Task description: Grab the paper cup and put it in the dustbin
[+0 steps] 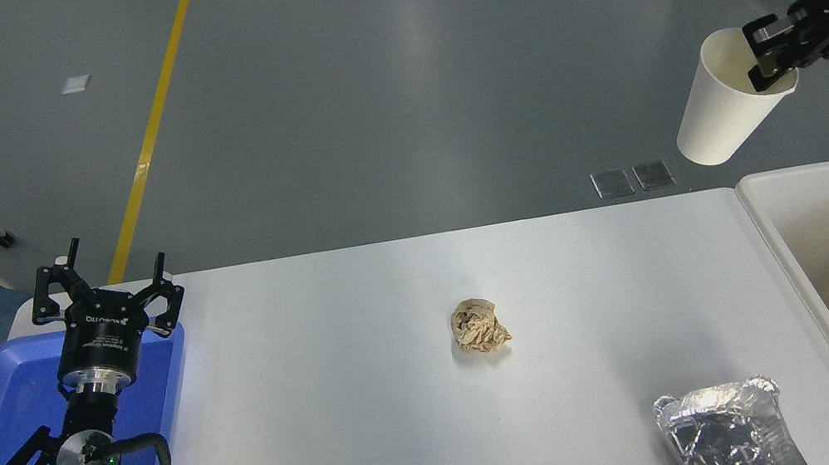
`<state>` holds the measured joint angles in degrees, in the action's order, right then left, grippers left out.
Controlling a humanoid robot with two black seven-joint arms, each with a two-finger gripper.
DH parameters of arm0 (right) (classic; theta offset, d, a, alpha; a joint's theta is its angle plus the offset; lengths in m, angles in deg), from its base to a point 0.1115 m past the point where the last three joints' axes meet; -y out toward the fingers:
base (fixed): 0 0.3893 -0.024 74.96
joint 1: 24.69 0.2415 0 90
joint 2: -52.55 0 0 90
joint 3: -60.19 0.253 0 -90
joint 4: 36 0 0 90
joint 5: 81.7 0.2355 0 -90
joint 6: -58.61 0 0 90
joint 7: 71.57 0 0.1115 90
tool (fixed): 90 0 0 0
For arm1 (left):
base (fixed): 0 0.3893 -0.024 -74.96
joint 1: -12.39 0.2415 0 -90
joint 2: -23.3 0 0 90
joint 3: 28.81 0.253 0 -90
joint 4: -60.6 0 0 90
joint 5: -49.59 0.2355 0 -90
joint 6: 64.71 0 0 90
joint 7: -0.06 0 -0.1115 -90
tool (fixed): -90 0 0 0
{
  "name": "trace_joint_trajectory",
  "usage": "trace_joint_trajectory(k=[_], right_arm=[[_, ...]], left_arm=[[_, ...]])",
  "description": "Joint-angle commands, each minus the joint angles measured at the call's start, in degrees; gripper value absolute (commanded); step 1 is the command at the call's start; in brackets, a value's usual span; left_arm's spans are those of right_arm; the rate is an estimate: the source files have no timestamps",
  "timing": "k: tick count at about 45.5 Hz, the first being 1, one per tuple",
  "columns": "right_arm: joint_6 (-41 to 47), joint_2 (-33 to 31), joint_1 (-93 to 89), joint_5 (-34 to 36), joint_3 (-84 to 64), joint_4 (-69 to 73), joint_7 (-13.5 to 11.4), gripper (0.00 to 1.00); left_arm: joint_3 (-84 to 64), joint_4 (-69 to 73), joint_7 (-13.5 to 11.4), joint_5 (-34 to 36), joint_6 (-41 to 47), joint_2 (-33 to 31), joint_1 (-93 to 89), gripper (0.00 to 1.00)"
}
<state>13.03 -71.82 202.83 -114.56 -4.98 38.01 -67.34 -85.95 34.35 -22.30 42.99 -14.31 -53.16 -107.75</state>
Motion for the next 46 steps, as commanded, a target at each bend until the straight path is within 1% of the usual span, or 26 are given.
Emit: trace_joint_trajectory(k=[1,7,11,15,20,24,28,31,35,40,43,44,46], right_arm=[[0.58,-0.44,2.75,0.43,-1.97,-0.01,-0.01,0.00],[0.58,-2.45,1.88,0.35,-6.09,-0.36,0.08,0.00],[0.58,-5.26,0.21,0.17,-7.51,-1.15,0.08,0.00],[0.58,-9.39,-2.69,-0.79,-7.33,-2.82,0.08,0.00],[0.23,-14.58,-8.92,-4.48,-6.80,-7.74,0.08,0.00],[-3.46,-17.22,-14.81,-7.65,-6.63,-13.36,0.17,0.00],[-7.94,-19.77,-22.97,-8.62,-6.10,-18.90,2.10,0.00],[-12.59,-20.39,-30.27,-8.62,-5.40,-23.81,3.41,0.00],[-17.61,-20.30,-41.16,-8.09,-2.51,-30.41,4.38,0.00],[-20.16,-19.77,-54.96,-7.13,7.59,-35.34,4.47,0.00],[-20.87,-19.42,-63.05,-6.60,15.14,-37.27,4.12,0.00],[-21.65,-18.38,-68.99,-6.34,20.48,-39.02,3.86,0.00],[-22.36,-16.97,-73.51,-6.33,24.47,-41.13,3.77,0.00]], left_arm=[[0.02,0.05,-0.05,0.00,0.05,0.00,-0.01,1.00],[0.02,-0.03,-0.05,0.00,0.05,0.00,0.08,1.00],[0.02,-0.03,-0.05,0.00,-0.04,0.00,-0.01,1.00],[0.02,0.05,-0.05,0.00,0.05,0.00,0.08,1.00],[-0.07,0.05,-0.05,0.00,0.05,0.00,0.08,1.00],[-0.07,0.05,-0.05,0.00,0.05,0.00,0.08,1.00],[-0.07,0.05,-0.05,0.00,0.05,0.00,0.08,1.00],[-0.07,-0.03,-0.05,0.00,0.05,0.00,0.08,1.00],[-0.07,0.05,-0.05,0.00,0.05,0.00,0.08,1.00],[-0.07,0.05,-0.05,0.00,0.05,0.00,0.00,1.00],[-0.07,0.05,-0.05,0.00,0.05,0.00,0.08,1.00],[-0.07,0.05,-0.05,0.00,0.05,0.00,0.08,1.00],[-0.07,0.05,-0.05,0.00,0.05,0.00,0.08,1.00]])
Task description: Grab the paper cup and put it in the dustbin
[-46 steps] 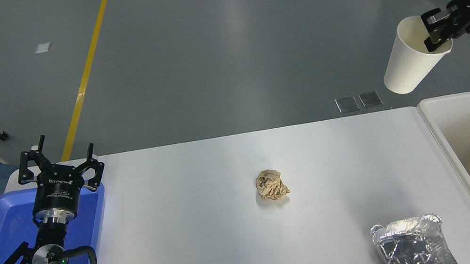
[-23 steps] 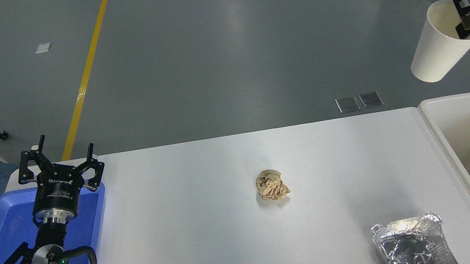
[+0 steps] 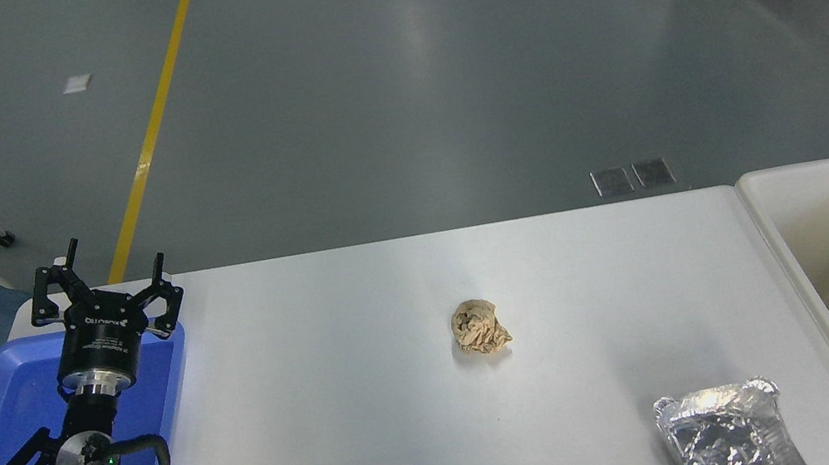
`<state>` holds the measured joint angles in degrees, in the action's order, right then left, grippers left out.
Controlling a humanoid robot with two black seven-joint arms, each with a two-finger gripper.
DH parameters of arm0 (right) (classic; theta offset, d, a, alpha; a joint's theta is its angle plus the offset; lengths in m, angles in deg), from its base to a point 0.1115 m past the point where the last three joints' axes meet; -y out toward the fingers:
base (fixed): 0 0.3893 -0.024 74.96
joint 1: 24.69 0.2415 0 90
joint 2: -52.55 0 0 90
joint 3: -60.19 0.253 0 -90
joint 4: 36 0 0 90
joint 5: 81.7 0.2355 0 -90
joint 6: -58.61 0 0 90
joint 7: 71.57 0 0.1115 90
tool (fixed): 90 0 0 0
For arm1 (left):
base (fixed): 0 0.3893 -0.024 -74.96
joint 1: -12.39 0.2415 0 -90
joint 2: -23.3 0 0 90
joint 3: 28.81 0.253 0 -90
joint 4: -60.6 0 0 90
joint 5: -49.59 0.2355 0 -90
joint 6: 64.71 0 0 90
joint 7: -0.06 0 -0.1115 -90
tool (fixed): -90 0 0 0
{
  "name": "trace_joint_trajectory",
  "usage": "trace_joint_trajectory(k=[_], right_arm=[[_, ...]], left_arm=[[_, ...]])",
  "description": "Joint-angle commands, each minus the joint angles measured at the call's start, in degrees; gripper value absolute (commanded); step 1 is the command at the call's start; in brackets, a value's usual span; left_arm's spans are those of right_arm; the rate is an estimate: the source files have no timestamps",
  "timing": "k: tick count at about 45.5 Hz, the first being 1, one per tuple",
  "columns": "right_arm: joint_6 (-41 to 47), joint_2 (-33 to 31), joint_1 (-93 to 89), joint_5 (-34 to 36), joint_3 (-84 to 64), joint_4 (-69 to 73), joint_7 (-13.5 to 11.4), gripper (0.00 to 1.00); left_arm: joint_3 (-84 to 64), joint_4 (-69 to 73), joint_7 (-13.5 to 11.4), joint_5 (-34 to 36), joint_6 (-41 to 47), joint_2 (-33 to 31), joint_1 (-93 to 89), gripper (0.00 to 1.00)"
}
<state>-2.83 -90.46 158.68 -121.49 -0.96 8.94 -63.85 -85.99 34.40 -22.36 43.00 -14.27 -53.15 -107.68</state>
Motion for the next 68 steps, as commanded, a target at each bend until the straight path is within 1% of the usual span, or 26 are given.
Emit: trace_joint_trajectory(k=[1,9,12,19,27,28,29,30,38,43,46,49,52,56,61,64,68], right_arm=[[-6.93,2.55,-31.48,0.60,22.20,-13.29,0.28,0.00],[-10.18,12.56,-44.14,0.68,31.70,-24.45,0.28,0.00],[-11.59,15.03,-47.40,0.68,33.81,-25.96,0.28,0.00],[-14.40,16.88,-50.39,0.68,36.02,-26.13,-0.86,0.00],[-17.13,18.02,-50.75,0.86,36.02,-26.49,-1.03,0.00],[-17.39,18.02,-50.75,1.03,36.02,-26.66,-1.03,0.12],[-17.39,18.02,-50.75,1.38,36.02,-26.92,-1.03,0.46],[-17.39,18.02,-50.66,1.65,36.02,-27.10,-1.12,0.99],[-16.78,17.59,-49.26,2.27,36.02,-26.66,-1.39,1.00],[-15.55,15.66,-43.82,2.18,34.53,-22.72,-1.30,1.00],[-13.88,12.32,-37.94,1.48,31.29,-17.02,-1.30,1.00],[-11.43,9.16,-28.98,1.48,24.62,-8.94,-1.39,1.00],[-9.05,7.92,-18.09,1.56,16.10,-1.55,-1.30,1.00],[-8.52,8.44,-4.90,1.39,4.14,7.50,-1.30,1.00],[-6.85,11.78,10.05,1.83,-5.45,17.62,-1.30,1.00],[-2.38,13.89,16.73,2.09,-7.57,22.98,-1.30,1.00],[7.29,16.00,23.68,2.88,-7.32,30.10,-1.30,1.00]], left_arm=[[-0.03,-0.08,0.01,-0.01,0.00,-0.01,-0.07,1.00],[-0.03,-0.08,0.01,-0.01,0.00,-0.01,-0.08,1.00],[-0.03,0.01,0.01,-0.01,0.00,-0.01,-0.08,1.00],[-0.03,0.01,0.01,-0.09,0.00,-0.01,-0.08,1.00],[-0.03,-0.08,0.01,-0.01,0.00,-0.01,-0.08,1.00],[-0.03,-0.08,0.01,-0.09,0.00,-0.01,-0.08,1.00],[-0.03,-0.08,0.01,-0.09,0.00,-0.01,-0.08,1.00],[-0.03,-0.08,0.01,-0.09,0.00,-0.01,-0.08,1.00],[0.06,-0.08,0.01,-0.01,0.00,-0.01,-0.16,1.00],[0.06,-0.08,0.09,-0.01,-0.08,-0.01,-0.16,1.00],[0.06,-0.08,0.09,-0.01,-0.08,-0.01,-0.16,1.00],[0.06,-0.08,0.18,0.08,-0.26,-0.01,-0.16,1.00],[0.06,-0.08,0.18,0.08,-0.35,-0.01,-0.16,1.00],[0.06,-0.08,0.18,0.08,-0.35,-0.01,-0.16,1.00],[0.06,-0.08,0.18,0.08,-0.35,-0.01,-0.16,1.00],[0.06,-0.08,0.18,0.08,-0.35,-0.01,-0.08,1.00],[0.06,-0.08,0.18,0.08,-0.26,-0.01,-0.08,1.00]])
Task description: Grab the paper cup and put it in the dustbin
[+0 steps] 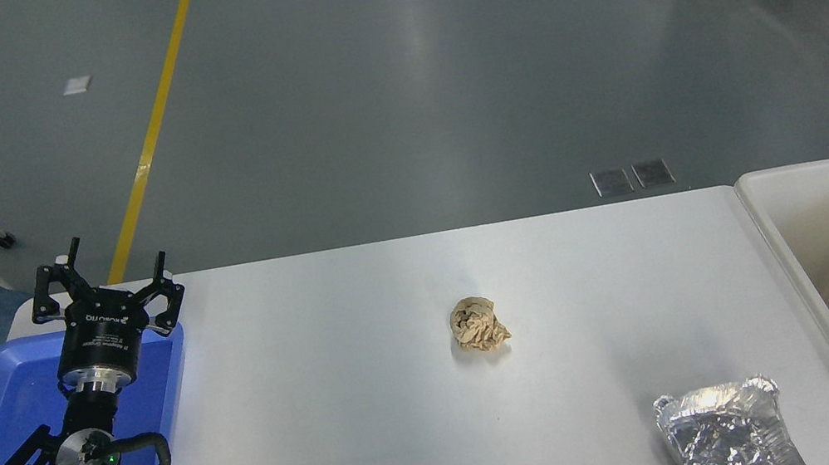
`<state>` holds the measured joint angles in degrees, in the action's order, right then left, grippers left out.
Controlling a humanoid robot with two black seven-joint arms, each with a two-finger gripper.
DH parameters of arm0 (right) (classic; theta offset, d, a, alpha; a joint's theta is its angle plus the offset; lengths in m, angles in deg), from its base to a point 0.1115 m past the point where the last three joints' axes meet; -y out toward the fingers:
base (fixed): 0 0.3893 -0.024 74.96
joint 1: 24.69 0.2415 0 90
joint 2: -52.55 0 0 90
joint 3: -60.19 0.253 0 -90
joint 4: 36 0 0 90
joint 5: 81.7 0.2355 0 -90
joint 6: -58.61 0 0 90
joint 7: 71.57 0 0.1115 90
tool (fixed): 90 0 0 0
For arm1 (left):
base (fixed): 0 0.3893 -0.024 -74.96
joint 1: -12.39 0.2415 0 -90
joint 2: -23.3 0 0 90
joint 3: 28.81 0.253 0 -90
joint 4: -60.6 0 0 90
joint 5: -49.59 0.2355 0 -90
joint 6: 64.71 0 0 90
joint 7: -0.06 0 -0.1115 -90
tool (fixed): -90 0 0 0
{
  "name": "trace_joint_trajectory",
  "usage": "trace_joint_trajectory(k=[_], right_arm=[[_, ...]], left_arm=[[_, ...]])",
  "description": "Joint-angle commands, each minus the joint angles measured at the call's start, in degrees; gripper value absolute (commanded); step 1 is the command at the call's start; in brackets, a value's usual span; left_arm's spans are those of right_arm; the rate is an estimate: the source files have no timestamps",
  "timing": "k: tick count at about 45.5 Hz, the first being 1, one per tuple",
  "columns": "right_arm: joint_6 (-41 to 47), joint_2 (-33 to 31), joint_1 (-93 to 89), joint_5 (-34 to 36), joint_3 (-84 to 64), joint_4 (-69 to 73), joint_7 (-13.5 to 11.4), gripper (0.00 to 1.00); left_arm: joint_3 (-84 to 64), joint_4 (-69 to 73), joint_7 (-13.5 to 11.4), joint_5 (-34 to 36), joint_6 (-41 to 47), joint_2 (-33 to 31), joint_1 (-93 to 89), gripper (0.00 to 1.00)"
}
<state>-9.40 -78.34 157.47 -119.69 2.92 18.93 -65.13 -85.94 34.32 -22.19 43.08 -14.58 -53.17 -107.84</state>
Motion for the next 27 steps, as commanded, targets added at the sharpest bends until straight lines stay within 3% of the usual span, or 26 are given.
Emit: trace_joint_trajectory(k=[1,6,15,27], right_arm=[[15.79,4.50,26.39,1.78,-11.11,21.69,-0.02,1.00],[22.91,8.89,33.86,9.58,-10.76,28.73,-0.01,1.00],[23.02,16.45,40.03,25.24,-5.49,31.11,-0.45,1.00],[23.02,20.76,41.96,27.45,-3.55,31.46,-1.95,1.00]], left_arm=[[0.00,0.08,-0.07,0.00,0.05,0.01,0.08,1.00],[0.00,0.08,-0.08,0.00,0.05,0.01,0.08,1.00],[0.00,0.00,-0.16,-0.09,0.23,0.01,0.17,1.00],[-0.09,0.00,-0.16,-0.18,0.32,0.01,0.17,1.00]])
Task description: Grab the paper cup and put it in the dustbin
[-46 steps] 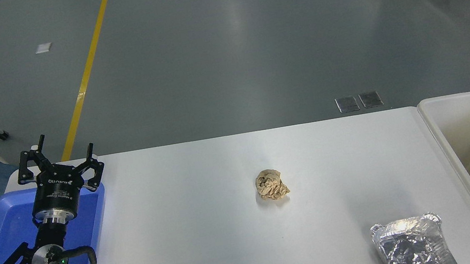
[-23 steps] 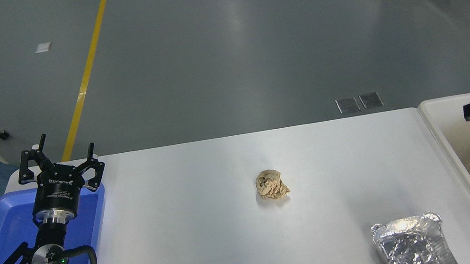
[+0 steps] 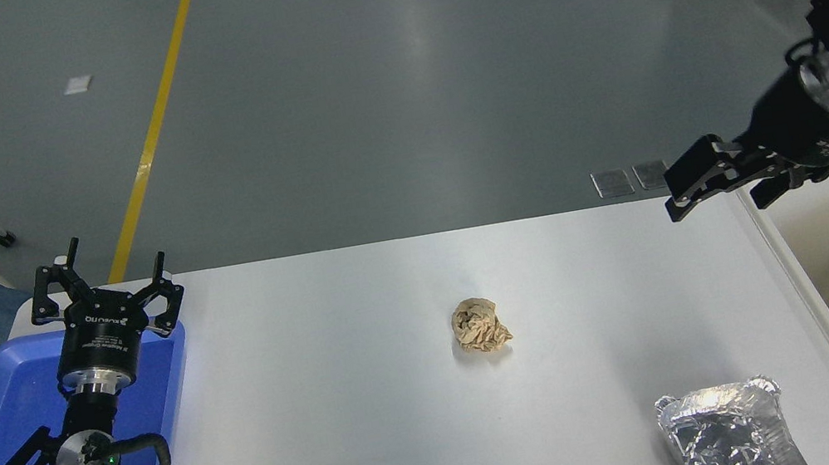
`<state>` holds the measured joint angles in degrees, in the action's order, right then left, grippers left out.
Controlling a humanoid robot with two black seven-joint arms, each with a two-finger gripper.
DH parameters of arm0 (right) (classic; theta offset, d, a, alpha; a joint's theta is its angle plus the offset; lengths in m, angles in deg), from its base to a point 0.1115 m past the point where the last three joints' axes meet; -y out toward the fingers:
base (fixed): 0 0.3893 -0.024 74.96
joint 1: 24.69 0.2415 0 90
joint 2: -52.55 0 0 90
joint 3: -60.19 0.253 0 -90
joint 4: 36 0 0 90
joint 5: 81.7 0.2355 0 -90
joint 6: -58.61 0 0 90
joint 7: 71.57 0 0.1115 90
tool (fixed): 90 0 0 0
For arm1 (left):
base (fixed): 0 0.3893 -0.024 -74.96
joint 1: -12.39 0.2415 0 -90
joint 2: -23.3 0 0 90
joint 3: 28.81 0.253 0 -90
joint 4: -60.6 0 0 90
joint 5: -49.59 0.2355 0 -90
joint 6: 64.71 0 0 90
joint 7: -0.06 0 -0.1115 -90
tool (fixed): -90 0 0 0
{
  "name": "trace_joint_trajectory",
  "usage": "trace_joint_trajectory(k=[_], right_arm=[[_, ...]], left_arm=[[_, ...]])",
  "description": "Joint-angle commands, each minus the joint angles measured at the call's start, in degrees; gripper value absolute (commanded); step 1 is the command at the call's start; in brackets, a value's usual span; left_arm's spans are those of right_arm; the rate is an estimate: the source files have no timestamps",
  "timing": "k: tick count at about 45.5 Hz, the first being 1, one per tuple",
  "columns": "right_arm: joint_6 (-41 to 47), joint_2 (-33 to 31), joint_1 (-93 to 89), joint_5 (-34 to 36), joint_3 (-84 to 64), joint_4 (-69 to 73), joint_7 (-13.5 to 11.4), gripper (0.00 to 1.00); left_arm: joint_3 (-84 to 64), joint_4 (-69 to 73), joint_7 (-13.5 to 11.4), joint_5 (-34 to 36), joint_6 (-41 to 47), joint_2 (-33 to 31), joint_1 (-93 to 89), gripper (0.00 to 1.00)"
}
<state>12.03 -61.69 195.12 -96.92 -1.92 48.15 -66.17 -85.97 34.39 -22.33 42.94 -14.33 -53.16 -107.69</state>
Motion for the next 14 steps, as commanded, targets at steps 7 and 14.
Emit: trace_joint_trajectory(k=[7,14], right_arm=[[1.58,3.59,4.22,4.67,1.39,2.25,-1.53,1.00],[1.58,3.24,4.13,4.76,1.74,2.25,-1.53,1.00]], left_arm=[[-0.05,0.01,-0.02,-0.04,0.06,0.00,0.02,1.00],[-0.05,0.01,-0.11,-0.04,0.06,0.00,0.11,1.00]])
